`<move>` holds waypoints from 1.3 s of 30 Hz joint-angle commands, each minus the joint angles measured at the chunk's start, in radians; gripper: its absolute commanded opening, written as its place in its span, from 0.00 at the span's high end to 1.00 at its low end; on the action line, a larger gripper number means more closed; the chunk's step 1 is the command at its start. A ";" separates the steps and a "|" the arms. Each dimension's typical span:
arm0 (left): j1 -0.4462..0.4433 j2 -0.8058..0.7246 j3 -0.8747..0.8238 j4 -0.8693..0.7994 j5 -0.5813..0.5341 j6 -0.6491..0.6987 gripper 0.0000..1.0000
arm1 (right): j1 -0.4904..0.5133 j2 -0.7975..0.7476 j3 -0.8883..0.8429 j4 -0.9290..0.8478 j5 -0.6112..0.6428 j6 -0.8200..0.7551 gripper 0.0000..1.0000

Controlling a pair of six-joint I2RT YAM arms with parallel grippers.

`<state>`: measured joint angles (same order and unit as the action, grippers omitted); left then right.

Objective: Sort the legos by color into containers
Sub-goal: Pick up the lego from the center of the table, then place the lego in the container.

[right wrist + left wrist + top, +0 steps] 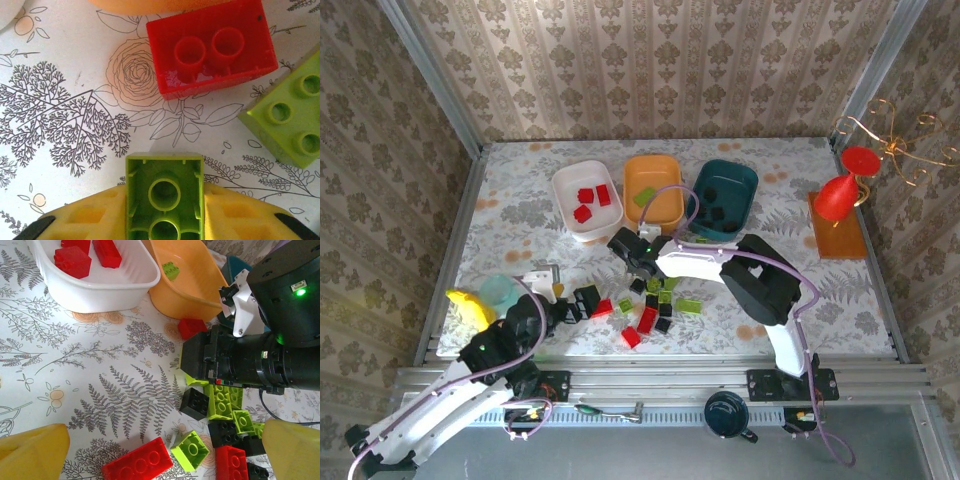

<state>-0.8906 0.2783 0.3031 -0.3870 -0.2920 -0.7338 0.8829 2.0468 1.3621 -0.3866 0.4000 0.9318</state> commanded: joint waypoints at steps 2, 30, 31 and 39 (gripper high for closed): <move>-0.007 0.017 0.002 0.045 0.013 0.001 0.00 | -0.010 -0.064 -0.046 0.082 -0.001 -0.063 0.68; -0.007 0.090 0.015 0.082 0.071 0.007 0.00 | -0.314 0.070 0.399 -0.105 -0.199 -0.422 0.69; -0.007 0.099 0.019 0.081 0.074 0.006 0.00 | -0.318 0.094 0.431 -0.119 -0.199 -0.424 0.66; -0.008 0.158 0.074 0.041 0.095 0.027 0.00 | -0.328 0.082 0.531 -0.140 -0.262 -0.476 0.27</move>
<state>-0.8906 0.4244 0.3244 -0.3302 -0.2169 -0.7326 0.5568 2.1841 1.8572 -0.4877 0.1528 0.4942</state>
